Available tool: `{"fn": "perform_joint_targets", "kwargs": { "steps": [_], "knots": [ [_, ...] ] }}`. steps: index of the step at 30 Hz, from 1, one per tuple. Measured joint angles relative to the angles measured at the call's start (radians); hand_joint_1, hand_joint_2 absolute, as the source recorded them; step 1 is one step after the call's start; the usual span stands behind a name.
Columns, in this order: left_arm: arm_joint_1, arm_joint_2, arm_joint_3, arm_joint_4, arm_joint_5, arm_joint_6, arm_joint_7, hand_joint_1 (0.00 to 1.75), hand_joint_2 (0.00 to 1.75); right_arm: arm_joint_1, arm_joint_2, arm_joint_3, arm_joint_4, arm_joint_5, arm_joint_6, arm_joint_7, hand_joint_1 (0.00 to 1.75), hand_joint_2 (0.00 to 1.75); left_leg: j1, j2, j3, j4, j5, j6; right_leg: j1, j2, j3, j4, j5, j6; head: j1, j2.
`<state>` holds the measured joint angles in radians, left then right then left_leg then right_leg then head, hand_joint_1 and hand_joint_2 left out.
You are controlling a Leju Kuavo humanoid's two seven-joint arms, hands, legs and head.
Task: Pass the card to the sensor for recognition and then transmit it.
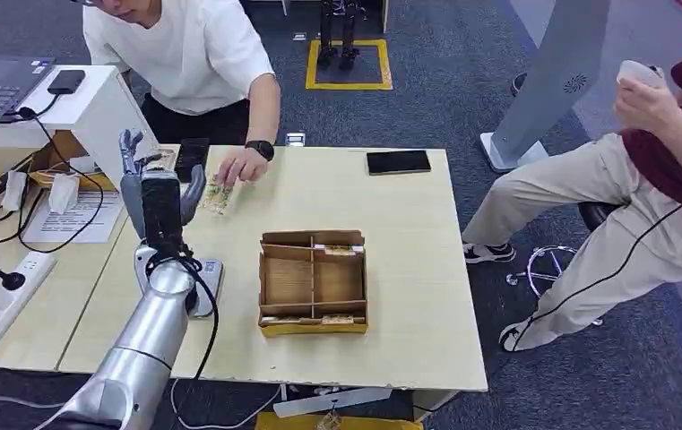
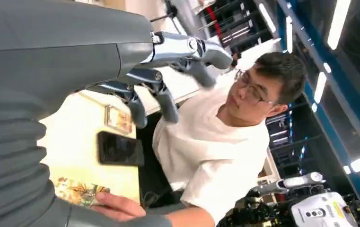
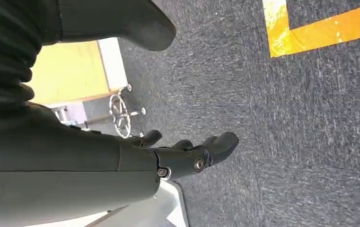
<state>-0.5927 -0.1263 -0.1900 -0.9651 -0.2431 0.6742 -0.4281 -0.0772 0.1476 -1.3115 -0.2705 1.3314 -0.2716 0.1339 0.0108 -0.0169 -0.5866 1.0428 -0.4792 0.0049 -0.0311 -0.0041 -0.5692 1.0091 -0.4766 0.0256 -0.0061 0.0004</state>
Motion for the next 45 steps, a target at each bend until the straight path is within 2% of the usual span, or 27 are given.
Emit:
{"fn": "perform_joint_targets", "kwargs": {
  "steps": [3, 8, 14, 22, 25, 29, 37, 45],
  "knots": [
    [0.02, 0.001, -0.009, -0.035, 0.031, -0.022, 0.002, 0.0, 1.75, 0.001, 0.0, 0.0, 0.0, -0.008, 0.0, 0.0, 0.0, 1.75, 0.0, 0.0, 0.0, 0.0, 0.0, 0.0, 0.0, 0.0, 0.0, 0.0, 0.0, 0.0, 0.0, 0.0],
    [0.075, 0.011, -0.052, -0.134, 0.049, -0.026, 0.004, 0.0, 1.75, 0.003, 0.0, 0.0, 0.0, -0.015, 0.001, 0.0, 0.0, 1.75, 0.0, 0.0, 0.0, 0.0, 0.0, 0.0, 0.0, 0.0, 0.0, 0.0, 0.0, 0.0, 0.0, 0.0],
    [0.115, 0.024, -0.083, -0.206, 0.051, -0.032, -0.004, 0.0, 1.75, 0.003, 0.0, 0.0, 0.0, -0.023, 0.001, 0.0, 0.0, 1.75, 0.0, 0.0, 0.0, 0.0, 0.0, 0.0, 0.0, 0.0, 0.0, 0.0, 0.0, 0.0, 0.0, 0.0],
    [0.296, 0.087, -0.161, -0.428, 0.043, -0.057, -0.049, 0.0, 1.75, 0.013, 0.0, -0.005, -0.01, -0.047, 0.015, -0.007, 0.0, 1.75, 0.0, 0.0, -0.001, 0.0, -0.001, 0.0, 0.0, 0.0, -0.001, 0.0, -0.001, 0.0, 0.0, 0.0],
    [0.354, 0.114, -0.176, -0.495, 0.05, -0.1, -0.093, 0.0, 1.75, 0.015, 0.0, -0.005, -0.016, -0.052, 0.023, -0.008, 0.0, 1.75, 0.0, 0.0, -0.001, 0.0, -0.001, 0.0, 0.0, 0.0, -0.001, 0.0, -0.001, 0.0, 0.0, 0.0],
    [0.424, 0.163, -0.193, -0.577, 0.035, -0.206, -0.152, 0.0, 1.75, 0.02, 0.0, -0.006, -0.03, -0.055, 0.046, -0.01, 0.0, 1.75, 0.0, 0.0, -0.001, 0.0, -0.001, 0.0, 0.0, 0.0, -0.001, 0.0, -0.001, 0.0, 0.0, 0.0],
    [0.503, 0.199, -0.205, -0.643, 0.044, -0.293, -0.217, 0.0, 1.75, 0.027, 0.001, -0.008, -0.058, -0.057, 0.054, -0.02, 0.0, 1.75, 0.0, 0.0, -0.001, 0.0, -0.001, 0.0, 0.0, 0.0, -0.001, 0.0, -0.001, 0.0, 0.0, 0.0],
    [0.523, 0.209, -0.208, -0.658, 0.044, -0.318, -0.237, 0.0, 1.75, 0.028, 0.003, -0.015, -0.072, -0.057, 0.055, -0.026, 0.0, 1.75, 0.0, 0.0, -0.001, 0.0, -0.001, 0.0, 0.0, 0.0, -0.001, 0.0, -0.001, 0.0, 0.0, 0.0]
  ]
}}
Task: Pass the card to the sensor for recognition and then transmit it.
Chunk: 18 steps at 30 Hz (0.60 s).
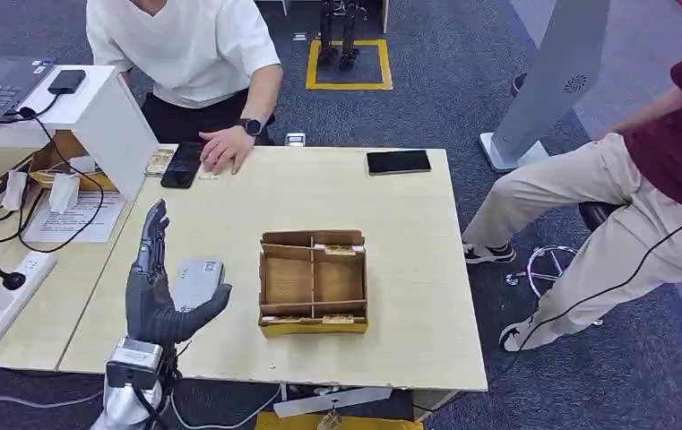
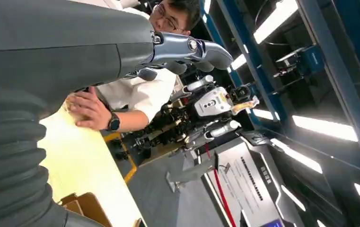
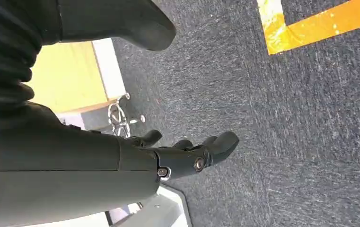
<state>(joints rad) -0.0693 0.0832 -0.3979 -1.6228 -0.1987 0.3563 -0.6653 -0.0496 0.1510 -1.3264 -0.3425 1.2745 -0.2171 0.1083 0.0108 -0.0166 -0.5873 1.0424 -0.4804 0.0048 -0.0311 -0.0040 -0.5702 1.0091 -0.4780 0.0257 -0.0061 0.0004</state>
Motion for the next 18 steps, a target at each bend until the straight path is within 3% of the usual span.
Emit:
{"fn": "perform_joint_targets", "kwargs": {
  "steps": [3, 9, 18],
  "knots": [
    [0.005, 0.0, 0.0, 0.0, -0.024, 0.0, -0.006, 0.0, 1.75, 0.0, 0.002, -0.002, -0.005, 0.0, 0.0, -0.001, 0.0, 1.75, 0.0, 0.0, 0.0, 0.0, 0.0, 0.0, 0.0, 0.0, 0.0, 0.0, 0.0, 0.0, 0.0, 0.0],
    [0.011, 0.013, -0.035, 0.0, -0.019, -0.104, -0.034, 0.0, 1.75, 0.002, 0.002, -0.005, -0.01, 0.014, 0.015, -0.006, 0.0, 1.75, 0.0, 0.0, 0.0, 0.0, 0.0, 0.0, 0.0, 0.0, 0.0, 0.0, 0.0, 0.0, 0.0, 0.0],
    [0.011, 0.033, -0.087, -0.015, 0.003, -0.143, -0.035, 0.0, 1.75, 0.004, 0.002, -0.005, -0.016, 0.018, 0.015, -0.017, 0.0, 1.75, 0.0, 0.0, 0.0, 0.0, 0.0, 0.0, 0.0, 0.0, 0.0, 0.0, 0.0, 0.0, 0.0, 0.0]
  ]
}}
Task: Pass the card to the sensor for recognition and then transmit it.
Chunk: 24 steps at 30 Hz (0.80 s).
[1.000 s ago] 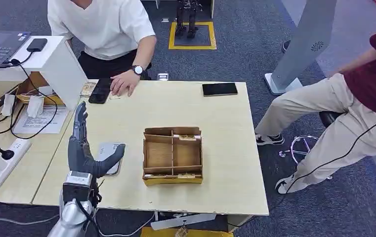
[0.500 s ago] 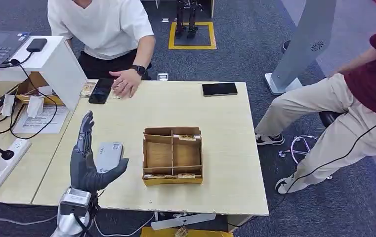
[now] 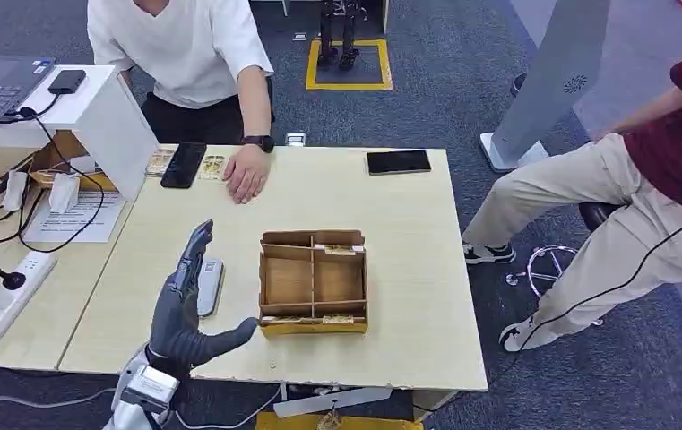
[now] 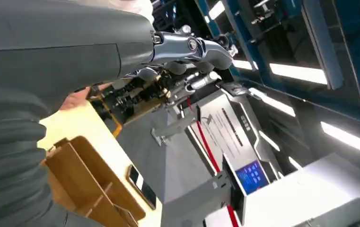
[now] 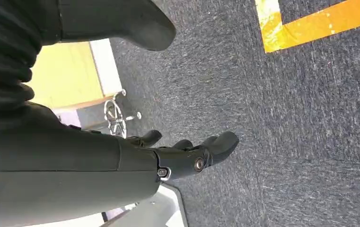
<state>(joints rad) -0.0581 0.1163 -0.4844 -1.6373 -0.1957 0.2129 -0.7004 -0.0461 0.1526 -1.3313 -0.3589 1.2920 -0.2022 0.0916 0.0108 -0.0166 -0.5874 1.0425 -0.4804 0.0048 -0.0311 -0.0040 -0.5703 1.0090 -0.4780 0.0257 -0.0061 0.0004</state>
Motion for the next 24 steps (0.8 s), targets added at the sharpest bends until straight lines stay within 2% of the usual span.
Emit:
{"fn": "perform_joint_targets", "kwargs": {
  "steps": [13, 19, 24],
  "knots": [
    [-0.009, 0.006, -0.058, -0.011, 0.021, -0.025, 0.0, 0.0, 1.75, 0.0, 0.0, -0.002, -0.001, 0.003, -0.005, 0.0, 0.0, 1.75, 0.0, 0.0, 0.0, 0.0, 0.0, 0.0, 0.0, 0.0, 0.0, 0.0, 0.0, 0.0, 0.0, 0.0],
    [-0.03, 0.018, -0.085, -0.002, -0.082, -0.006, 0.0, 0.0, 1.75, 0.0, 0.0, -0.003, -0.001, 0.01, -0.005, -0.002, 0.0, 1.75, 0.0, 0.0, 0.0, 0.0, 0.0, 0.0, 0.0, 0.0, 0.0, 0.0, 0.0, 0.0, 0.0, 0.0],
    [-0.044, 0.027, -0.103, 0.034, -0.183, 0.039, 0.0, 0.0, 1.75, 0.0, 0.0, -0.003, 0.0, 0.017, -0.003, -0.002, 0.0, 1.75, 0.0, 0.0, 0.0, 0.0, 0.0, 0.0, 0.0, 0.0, 0.0, 0.0, 0.0, 0.0, 0.0, 0.0]
  ]
}}
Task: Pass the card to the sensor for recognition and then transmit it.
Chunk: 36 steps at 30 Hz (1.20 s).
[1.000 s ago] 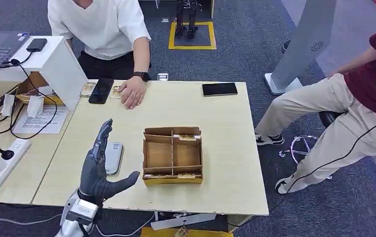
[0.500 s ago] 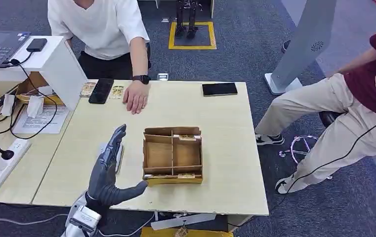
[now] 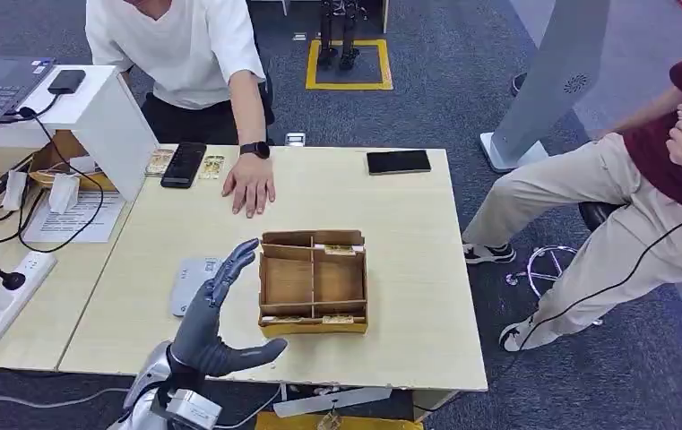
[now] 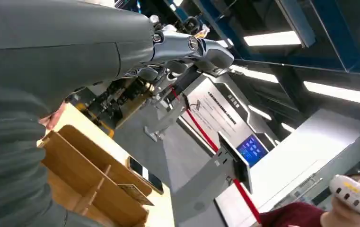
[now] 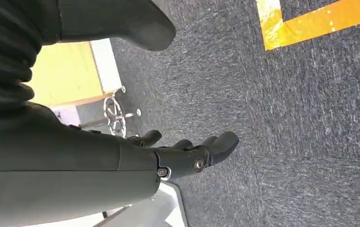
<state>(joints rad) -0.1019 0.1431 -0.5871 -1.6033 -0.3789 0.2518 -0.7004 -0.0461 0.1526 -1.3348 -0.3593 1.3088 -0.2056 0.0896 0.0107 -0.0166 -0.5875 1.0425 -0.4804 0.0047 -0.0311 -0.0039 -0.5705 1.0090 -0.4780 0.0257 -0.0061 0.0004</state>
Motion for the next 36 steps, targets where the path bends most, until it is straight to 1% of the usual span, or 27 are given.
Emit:
{"fn": "perform_joint_targets", "kwargs": {
  "steps": [8, 14, 18, 21, 22, 23, 25, 32, 36],
  "knots": [
    [-0.01, 0.008, -0.015, 0.038, -0.028, 0.014, 0.0, 0.0, 1.75, 0.0, 0.0, 0.0, 0.0, 0.001, 0.0, 0.0, 0.0, 1.75, 0.0, 0.0, 0.0, 0.0, 0.0, 0.0, 0.0, 0.0, 0.0, 0.0, 0.0, 0.0, 0.0, 0.0],
    [-0.032, 0.016, -0.037, 0.072, -0.118, 0.066, 0.042, 0.0, 1.75, 0.0, -0.001, 0.0, 0.001, 0.007, 0.0, 0.0, 0.0, 1.75, 0.0, 0.0, 0.0, 0.0, 0.0, 0.0, 0.0, 0.0, 0.0, 0.0, 0.0, 0.0, 0.0, 0.0],
    [-0.055, 0.025, -0.059, 0.105, -0.199, 0.118, 0.091, 0.0, 1.75, -0.001, -0.003, 0.0, 0.005, 0.01, -0.001, 0.001, 0.0, 1.75, 0.0, 0.0, 0.0, 0.0, 0.0, 0.0, 0.0, 0.0, 0.0, 0.0, 0.0, 0.0, 0.0, 0.0],
    [-0.076, 0.032, -0.077, 0.14, -0.316, 0.195, 0.157, 0.0, 1.75, -0.001, -0.005, -0.001, 0.009, 0.011, -0.001, 0.002, 0.0, 1.75, 0.0, 0.0, 0.0, 0.0, 0.0, 0.0, 0.0, 0.0, 0.0, 0.0, 0.0, 0.0, 0.0, 0.0],
    [-0.085, 0.033, -0.086, 0.153, -0.353, 0.209, 0.182, 0.0, 1.75, -0.001, -0.005, -0.001, 0.01, 0.011, -0.001, 0.002, 0.0, 1.75, 0.0, 0.0, 0.0, 0.0, 0.0, 0.0, 0.0, 0.0, 0.0, 0.0, 0.0, 0.0, 0.0, 0.0],
    [-0.093, 0.035, -0.095, 0.166, -0.381, 0.212, 0.204, 0.0, 1.75, -0.001, -0.006, -0.001, 0.011, 0.011, -0.001, 0.002, 0.0, 1.75, 0.0, 0.0, 0.0, 0.0, 0.0, 0.0, 0.0, 0.0, 0.0, 0.0, 0.0, 0.0, 0.0, 0.0],
    [-0.107, 0.039, -0.111, 0.188, -0.404, 0.214, 0.224, 0.0, 1.75, -0.002, -0.007, -0.002, 0.015, 0.012, -0.001, 0.002, 0.0, 1.75, 0.0, 0.0, 0.0, 0.0, 0.0, 0.0, 0.0, 0.0, 0.0, 0.0, 0.0, 0.0, 0.0, 0.0],
    [-0.125, 0.043, -0.129, 0.219, -0.413, 0.217, 0.231, 0.0, 1.75, -0.002, -0.009, -0.002, 0.019, 0.013, -0.001, 0.002, 0.0, 1.75, 0.0, 0.0, 0.0, 0.0, 0.0, 0.0, 0.0, 0.0, 0.0, 0.0, 0.0, 0.0, 0.0, 0.0],
    [-0.137, 0.048, -0.145, 0.237, -0.446, 0.219, 0.274, 0.0, 1.75, -0.003, -0.01, -0.003, 0.022, 0.013, -0.002, 0.002, 0.0, 1.75, 0.0, 0.0, 0.0, 0.0, 0.0, 0.0, 0.0, 0.0, 0.0, 0.0, 0.0, 0.0, 0.0, 0.0]
  ]
}}
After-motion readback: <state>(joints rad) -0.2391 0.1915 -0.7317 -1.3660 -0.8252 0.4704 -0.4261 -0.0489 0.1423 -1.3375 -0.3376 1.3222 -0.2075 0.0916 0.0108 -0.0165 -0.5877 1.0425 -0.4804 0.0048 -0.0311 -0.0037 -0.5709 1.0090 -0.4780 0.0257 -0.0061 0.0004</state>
